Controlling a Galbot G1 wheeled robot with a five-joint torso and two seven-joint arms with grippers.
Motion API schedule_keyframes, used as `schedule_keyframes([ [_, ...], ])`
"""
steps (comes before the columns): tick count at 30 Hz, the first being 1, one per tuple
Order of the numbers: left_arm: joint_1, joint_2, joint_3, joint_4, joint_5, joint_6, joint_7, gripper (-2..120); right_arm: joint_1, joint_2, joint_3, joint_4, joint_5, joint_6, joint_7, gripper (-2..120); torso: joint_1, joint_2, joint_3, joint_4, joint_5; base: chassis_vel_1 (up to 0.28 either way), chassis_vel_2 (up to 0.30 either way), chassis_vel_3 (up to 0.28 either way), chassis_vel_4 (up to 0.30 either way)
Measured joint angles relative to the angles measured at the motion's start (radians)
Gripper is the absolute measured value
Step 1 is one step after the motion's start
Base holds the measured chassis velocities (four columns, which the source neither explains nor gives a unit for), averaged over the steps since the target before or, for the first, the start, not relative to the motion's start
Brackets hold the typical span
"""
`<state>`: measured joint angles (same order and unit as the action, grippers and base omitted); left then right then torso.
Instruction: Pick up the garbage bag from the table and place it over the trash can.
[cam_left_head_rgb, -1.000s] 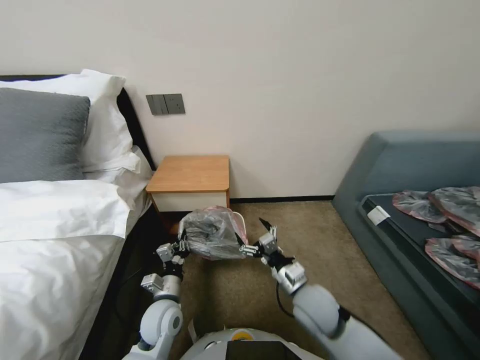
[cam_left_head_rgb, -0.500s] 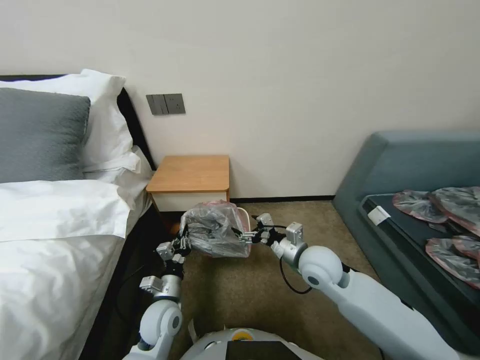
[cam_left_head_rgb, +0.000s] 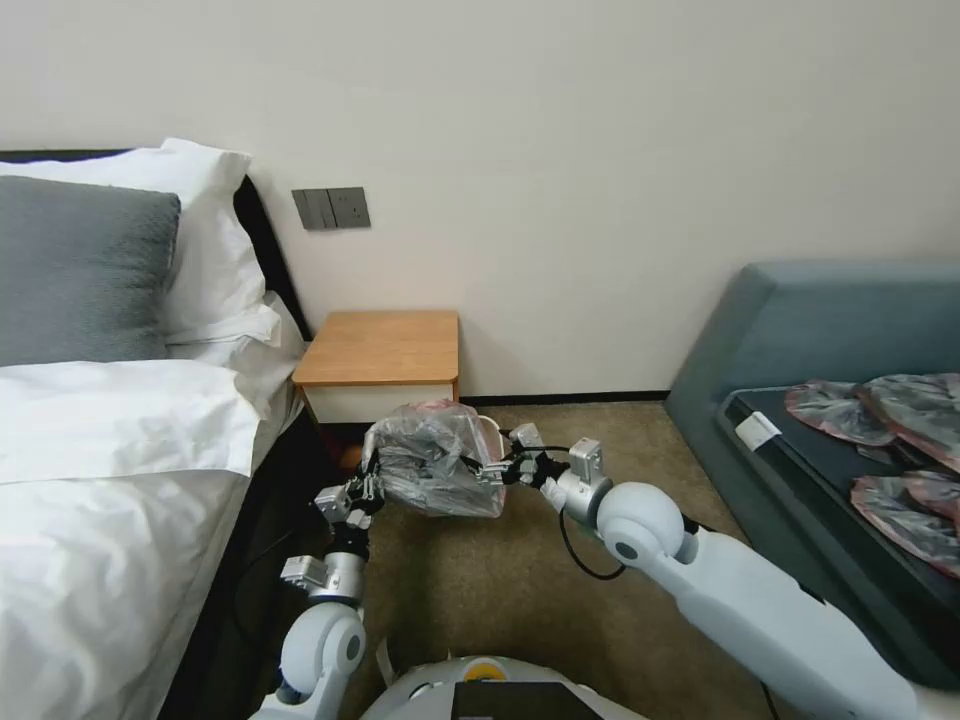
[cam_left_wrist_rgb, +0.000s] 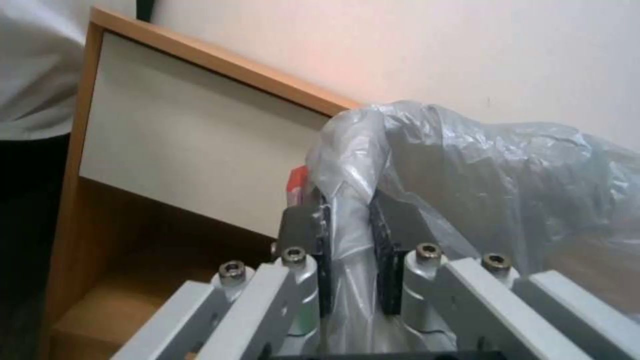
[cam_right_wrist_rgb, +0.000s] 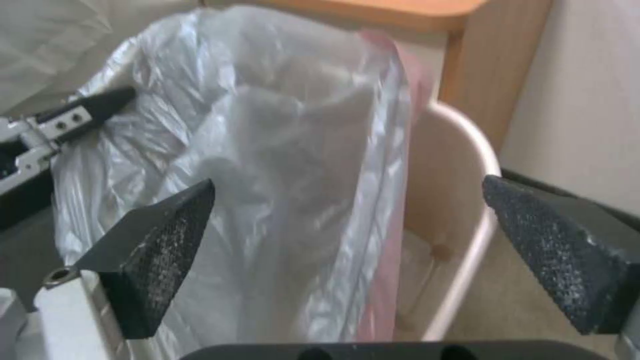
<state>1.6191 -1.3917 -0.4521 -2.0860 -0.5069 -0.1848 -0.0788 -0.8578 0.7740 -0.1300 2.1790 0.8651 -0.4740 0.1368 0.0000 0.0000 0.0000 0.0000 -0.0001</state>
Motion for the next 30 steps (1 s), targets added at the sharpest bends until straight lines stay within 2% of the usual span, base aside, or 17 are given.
schedule_keyframes([
  [5,0.003,-0.003,0.001,-0.003,0.003,-0.002,0.0,11,0.013,0.003,-0.016,-0.001,0.036,0.005,0.006,100,0.0,0.0,0.0,-0.0001,0.0001,0.0,0.0,0.0,0.0],
  [9,0.005,-0.003,0.0,-0.004,0.004,-0.004,0.0,11,0.006,0.017,-0.016,-0.002,0.142,0.038,0.031,100,0.0,0.0,0.0,-0.0001,0.0,0.0,0.0,0.0,0.0],
  [12,0.008,-0.003,-0.001,-0.007,0.005,-0.005,0.0,11,-0.002,0.047,-0.005,-0.004,0.277,0.079,0.073,100,0.0,0.0,0.0,0.0,0.0,0.0,0.0,0.0,0.0],
  [21,0.008,-0.002,-0.002,-0.015,0.004,-0.005,0.0,11,-0.043,0.071,0.018,-0.014,0.306,0.095,0.086,100,0.0,0.0,0.0,-0.0001,0.0001,0.0,0.0,0.0,0.0],
  [30,0.009,0.005,-0.007,-0.016,-0.002,-0.008,-0.002,11,-0.109,0.111,0.063,-0.028,0.276,0.13,0.06,100,0.0,0.0,0.0,-0.0001,0.0,0.0,0.0,0.0,0.0],
])
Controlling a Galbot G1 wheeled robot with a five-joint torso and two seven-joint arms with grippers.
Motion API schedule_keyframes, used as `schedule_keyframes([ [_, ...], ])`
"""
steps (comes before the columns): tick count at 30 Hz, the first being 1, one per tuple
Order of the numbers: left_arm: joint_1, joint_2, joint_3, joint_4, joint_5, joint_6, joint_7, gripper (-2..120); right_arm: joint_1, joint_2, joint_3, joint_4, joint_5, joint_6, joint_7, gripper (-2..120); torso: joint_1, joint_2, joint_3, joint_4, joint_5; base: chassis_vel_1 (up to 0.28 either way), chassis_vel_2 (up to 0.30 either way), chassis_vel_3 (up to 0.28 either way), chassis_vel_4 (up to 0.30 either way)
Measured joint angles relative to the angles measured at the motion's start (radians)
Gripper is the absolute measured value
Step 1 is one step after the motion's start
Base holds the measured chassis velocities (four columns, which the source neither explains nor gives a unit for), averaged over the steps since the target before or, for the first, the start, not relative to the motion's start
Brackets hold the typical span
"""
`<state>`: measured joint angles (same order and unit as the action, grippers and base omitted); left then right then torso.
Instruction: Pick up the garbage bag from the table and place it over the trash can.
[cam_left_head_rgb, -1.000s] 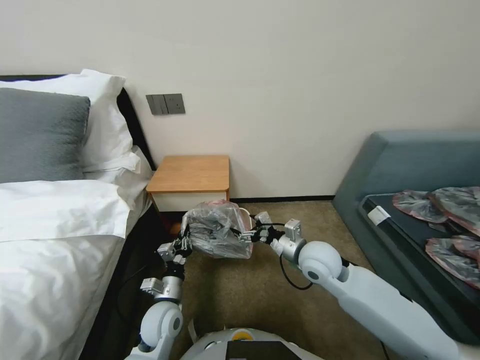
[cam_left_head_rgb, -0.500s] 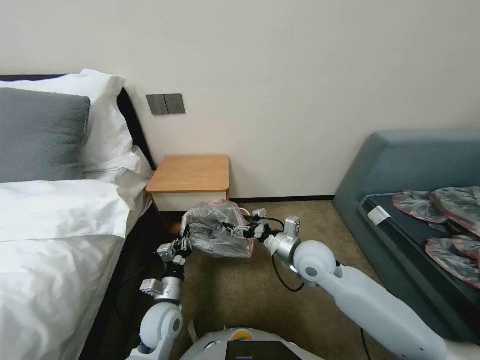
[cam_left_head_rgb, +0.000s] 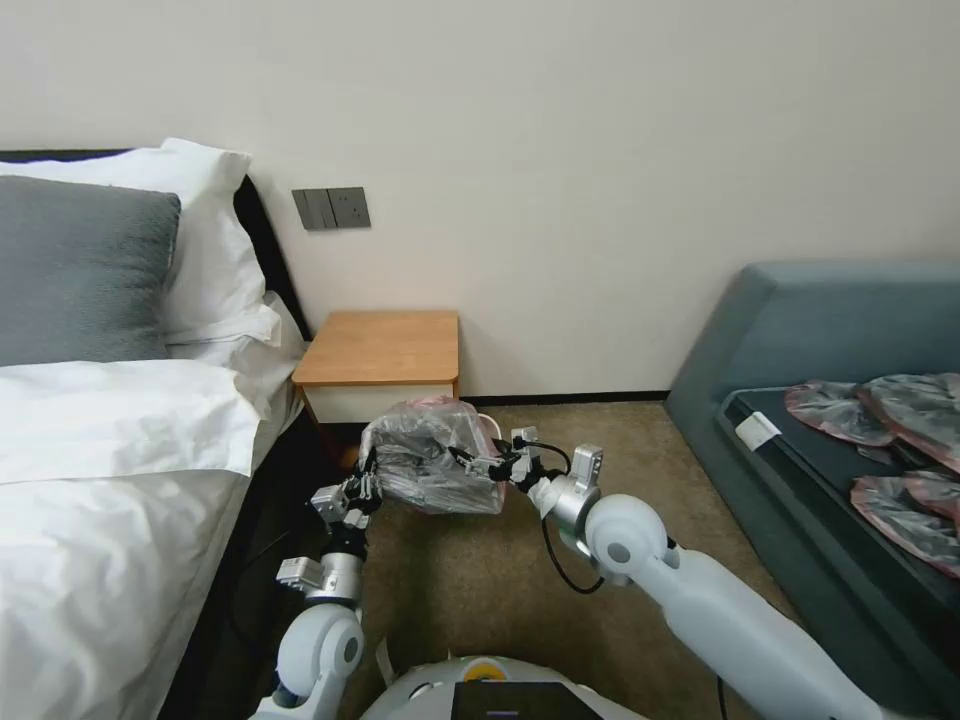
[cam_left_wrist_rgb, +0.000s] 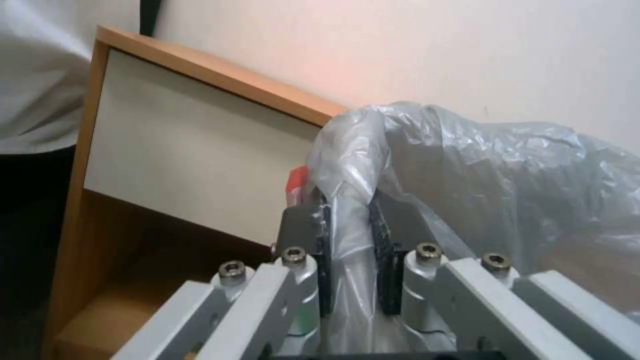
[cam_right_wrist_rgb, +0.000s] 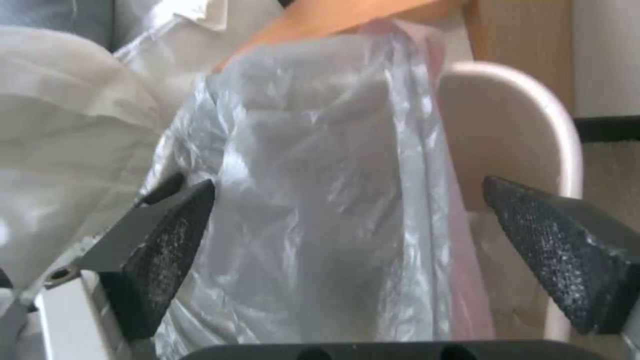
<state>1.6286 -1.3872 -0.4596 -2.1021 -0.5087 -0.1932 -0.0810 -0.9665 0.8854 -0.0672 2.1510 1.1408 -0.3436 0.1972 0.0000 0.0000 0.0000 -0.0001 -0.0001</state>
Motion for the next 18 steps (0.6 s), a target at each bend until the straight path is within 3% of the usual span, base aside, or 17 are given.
schedule_keyframes([
  [11,0.001,0.001,-0.004,0.005,-0.006,-0.005,-0.002,11,-0.051,0.112,0.022,-0.018,0.011,0.107,-0.029,100,0.0,0.0,0.0,0.0001,0.0,0.0,0.0,0.0,0.0],
  [18,0.002,0.003,-0.005,-0.002,-0.015,-0.006,-0.003,11,-0.085,0.145,0.03,-0.038,-0.021,0.138,-0.044,100,0.0,0.0,0.0,0.0001,0.0,0.0,0.0,0.0,0.0],
])
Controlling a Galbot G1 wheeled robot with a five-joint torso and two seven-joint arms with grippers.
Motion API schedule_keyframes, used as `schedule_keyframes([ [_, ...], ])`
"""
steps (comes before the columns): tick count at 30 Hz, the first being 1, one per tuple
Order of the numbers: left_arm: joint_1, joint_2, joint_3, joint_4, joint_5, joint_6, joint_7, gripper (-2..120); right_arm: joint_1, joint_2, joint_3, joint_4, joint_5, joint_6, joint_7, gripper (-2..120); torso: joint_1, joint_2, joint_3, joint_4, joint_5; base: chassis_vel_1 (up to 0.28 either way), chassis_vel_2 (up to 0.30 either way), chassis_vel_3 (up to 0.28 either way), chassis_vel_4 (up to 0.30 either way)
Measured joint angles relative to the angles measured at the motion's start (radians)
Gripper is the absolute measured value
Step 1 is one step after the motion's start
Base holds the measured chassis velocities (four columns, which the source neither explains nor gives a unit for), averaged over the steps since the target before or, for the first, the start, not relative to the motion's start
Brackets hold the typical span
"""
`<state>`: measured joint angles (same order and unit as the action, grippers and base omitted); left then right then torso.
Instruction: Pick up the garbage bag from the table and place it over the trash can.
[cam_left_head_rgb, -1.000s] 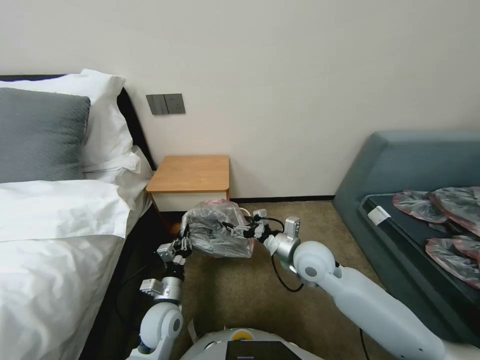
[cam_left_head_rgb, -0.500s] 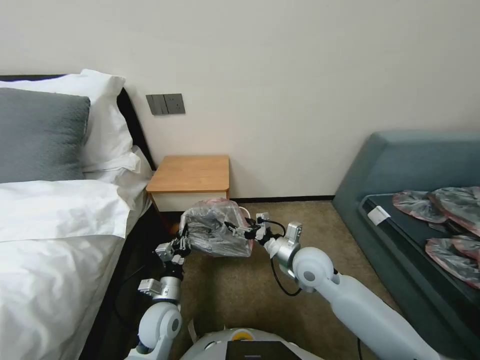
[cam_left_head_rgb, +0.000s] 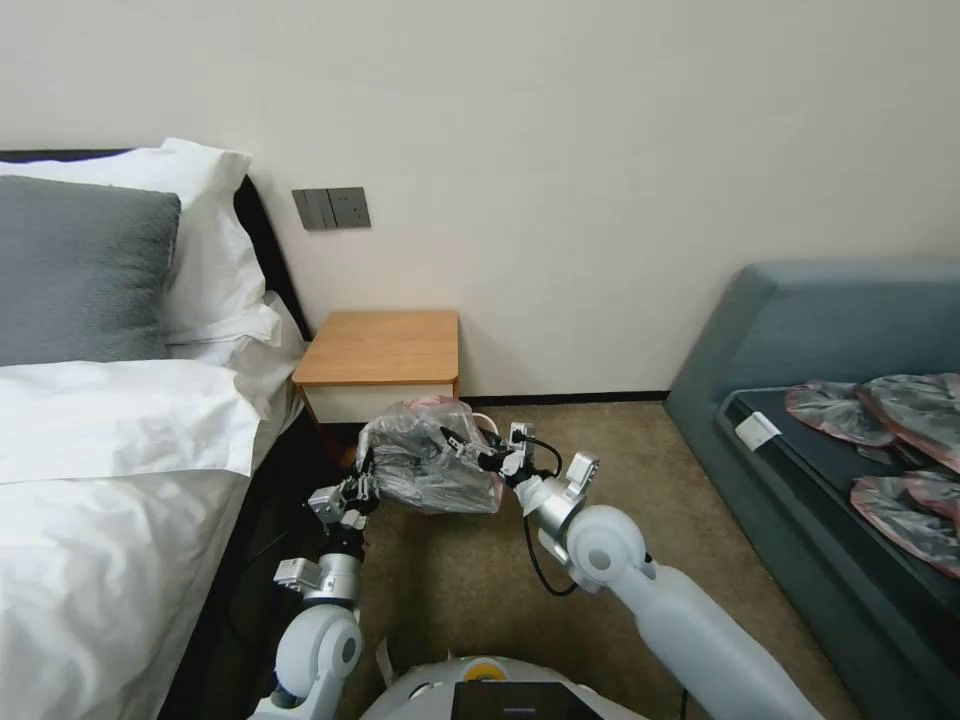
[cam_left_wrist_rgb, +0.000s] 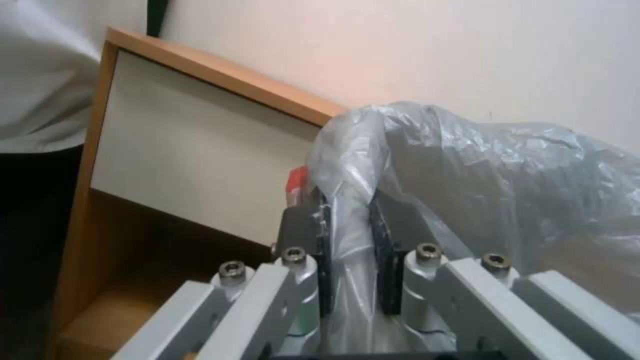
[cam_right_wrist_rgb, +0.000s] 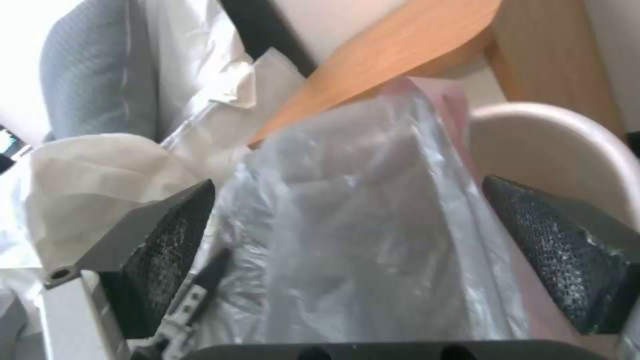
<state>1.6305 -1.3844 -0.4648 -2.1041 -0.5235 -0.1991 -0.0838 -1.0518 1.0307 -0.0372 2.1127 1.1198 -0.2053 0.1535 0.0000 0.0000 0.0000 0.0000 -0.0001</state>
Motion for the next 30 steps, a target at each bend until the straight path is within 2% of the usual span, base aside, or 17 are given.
schedule_keyframes([
  [8,0.002,0.003,0.0,-0.006,-0.006,-0.001,-0.001,11,-0.012,-0.002,0.014,-0.021,-0.032,0.009,-0.011,99,0.0,0.0,0.0,0.0,0.0,0.0,0.0,0.0,0.0],
  [10,0.003,0.004,-0.001,-0.007,-0.006,-0.001,-0.001,11,-0.011,-0.002,0.014,-0.023,-0.035,0.011,-0.012,95,0.0,0.0,0.0,0.0,0.0001,0.0,0.0,0.0,0.0],
  [11,0.004,0.004,-0.001,-0.007,-0.007,-0.002,-0.001,11,-0.009,-0.002,0.014,-0.024,-0.037,0.012,-0.012,89,0.0,0.0,0.0,0.0,0.0001,0.0,0.0,0.0,0.0],
  [12,0.004,0.004,-0.001,-0.007,-0.007,-0.002,-0.001,11,-0.009,-0.002,0.014,-0.024,-0.037,0.012,-0.012,89,0.0,0.0,0.0,0.0,0.0001,0.0,0.0,0.0,0.0],
  [15,0.005,0.004,-0.001,-0.007,-0.008,-0.003,-0.001,11,-0.006,-0.003,0.013,-0.026,-0.045,0.012,-0.013,72,0.0,0.0,0.0,0.0,0.0001,0.0,0.0,0.0,0.0],
  [17,0.005,0.004,-0.001,-0.007,-0.009,-0.003,-0.001,11,-0.006,-0.003,0.012,-0.027,-0.047,0.013,-0.013,69,0.0,0.0,0.0,-0.0001,0.0001,0.0,0.0,0.0,0.0],
  [20,0.004,0.003,-0.001,-0.007,-0.011,-0.004,-0.002,11,-0.003,-0.002,0.012,-0.028,-0.051,0.015,-0.014,53,0.0,0.0,0.0,0.0,0.0001,0.0,0.0,0.0,0.0],
  [21,0.004,0.003,-0.001,-0.007,-0.011,-0.004,-0.002,11,-0.003,-0.002,0.012,-0.028,-0.051,0.015,-0.014,53,0.0,0.0,0.0,0.0,0.0001,0.0,0.0,0.0,0.0],
  [24,0.004,0.003,-0.001,-0.008,-0.012,-0.004,-0.002,11,0.0,-0.004,0.011,-0.028,-0.055,0.017,-0.017,39,0.0,0.0,0.0,-0.0001,0.0001,0.0,0.0,0.0,0.0],
  [26,0.004,0.003,-0.001,-0.008,-0.012,-0.004,-0.002,11,0.0,-0.004,0.011,-0.028,-0.056,0.018,-0.019,36,0.0,0.0,0.0,-0.0001,0.0001,0.0,0.0,0.0,0.0],
  [30,0.004,0.004,-0.001,-0.008,-0.012,-0.004,-0.002,11,0.0,-0.004,0.01,-0.03,-0.064,0.022,-0.024,19,0.0,0.0,0.0,0.0,0.0001,0.0,0.0,0.0,0.0],
])
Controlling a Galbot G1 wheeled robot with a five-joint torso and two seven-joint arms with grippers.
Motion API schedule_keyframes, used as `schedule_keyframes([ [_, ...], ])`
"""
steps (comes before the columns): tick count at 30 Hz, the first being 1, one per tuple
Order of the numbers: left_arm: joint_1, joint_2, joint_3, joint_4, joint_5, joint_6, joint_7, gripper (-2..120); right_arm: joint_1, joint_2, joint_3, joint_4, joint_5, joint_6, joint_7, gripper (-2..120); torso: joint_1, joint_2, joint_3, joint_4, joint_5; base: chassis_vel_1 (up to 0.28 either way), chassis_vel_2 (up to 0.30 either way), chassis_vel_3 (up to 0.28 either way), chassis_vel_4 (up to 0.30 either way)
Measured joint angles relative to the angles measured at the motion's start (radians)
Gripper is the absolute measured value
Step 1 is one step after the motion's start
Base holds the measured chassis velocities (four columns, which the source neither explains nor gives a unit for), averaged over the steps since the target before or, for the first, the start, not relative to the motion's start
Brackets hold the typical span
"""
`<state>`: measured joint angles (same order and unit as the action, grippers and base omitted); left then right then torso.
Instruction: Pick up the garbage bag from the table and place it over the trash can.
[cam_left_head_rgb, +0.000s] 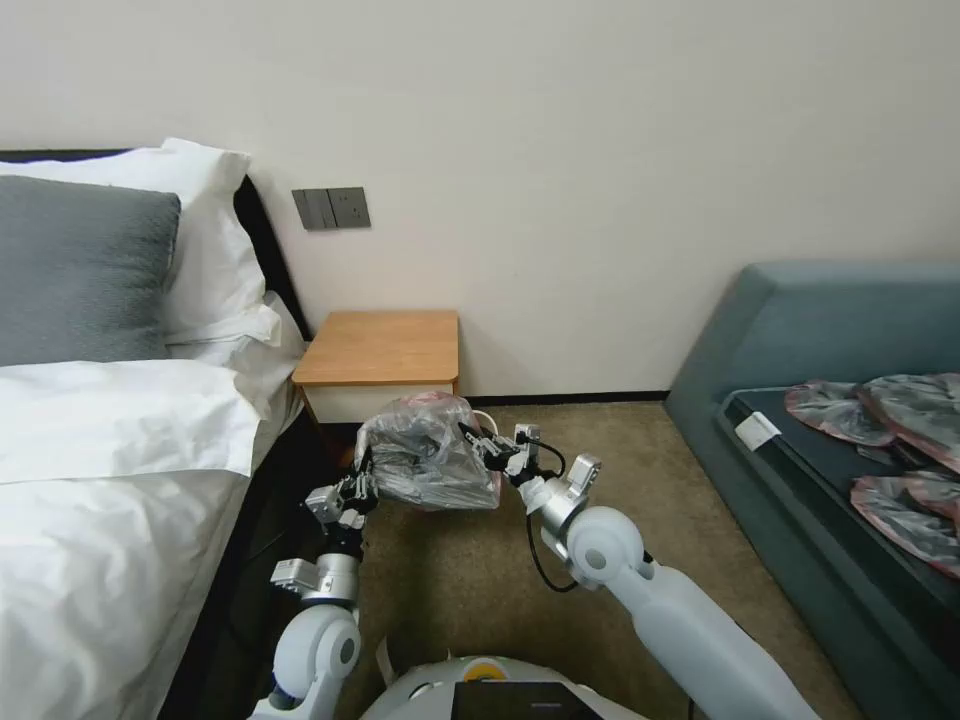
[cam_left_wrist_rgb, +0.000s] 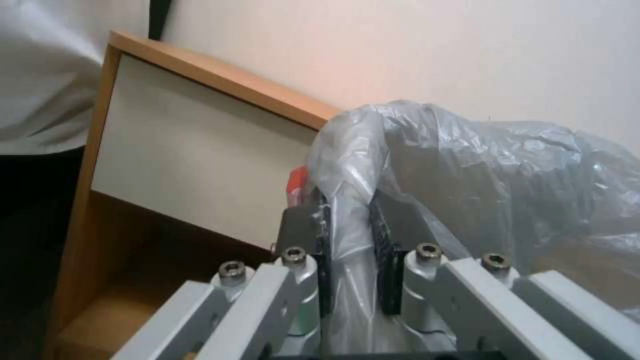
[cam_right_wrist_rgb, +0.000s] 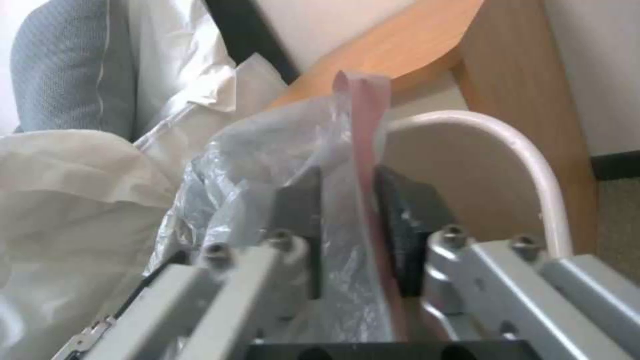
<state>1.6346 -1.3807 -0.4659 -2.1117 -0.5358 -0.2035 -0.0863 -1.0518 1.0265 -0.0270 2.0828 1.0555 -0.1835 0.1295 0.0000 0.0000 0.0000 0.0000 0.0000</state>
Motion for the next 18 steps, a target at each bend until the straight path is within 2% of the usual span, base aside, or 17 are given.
schedule_keyframes([
  [6,-0.001,0.0,0.001,0.0,-0.002,0.0,0.0,11,0.0,0.0,-0.002,-0.004,-0.009,0.006,-0.001,0,0.0,0.0,0.0,0.0,0.0,0.0,0.0,0.0,0.0],
  [15,-0.002,0.002,0.001,-0.002,-0.004,0.0,-0.001,11,0.003,0.001,-0.01,-0.005,-0.033,0.019,0.016,0,0.0,0.0,0.0,0.0,0.0,0.0,0.0,0.0,0.0],
  [18,-0.004,0.002,0.0,0.002,-0.004,0.0,-0.001,11,0.005,0.002,-0.017,0.015,-0.11,0.024,0.075,0,0.0,0.0,0.0,0.0,0.0,0.0,0.0,0.0,0.0],
])
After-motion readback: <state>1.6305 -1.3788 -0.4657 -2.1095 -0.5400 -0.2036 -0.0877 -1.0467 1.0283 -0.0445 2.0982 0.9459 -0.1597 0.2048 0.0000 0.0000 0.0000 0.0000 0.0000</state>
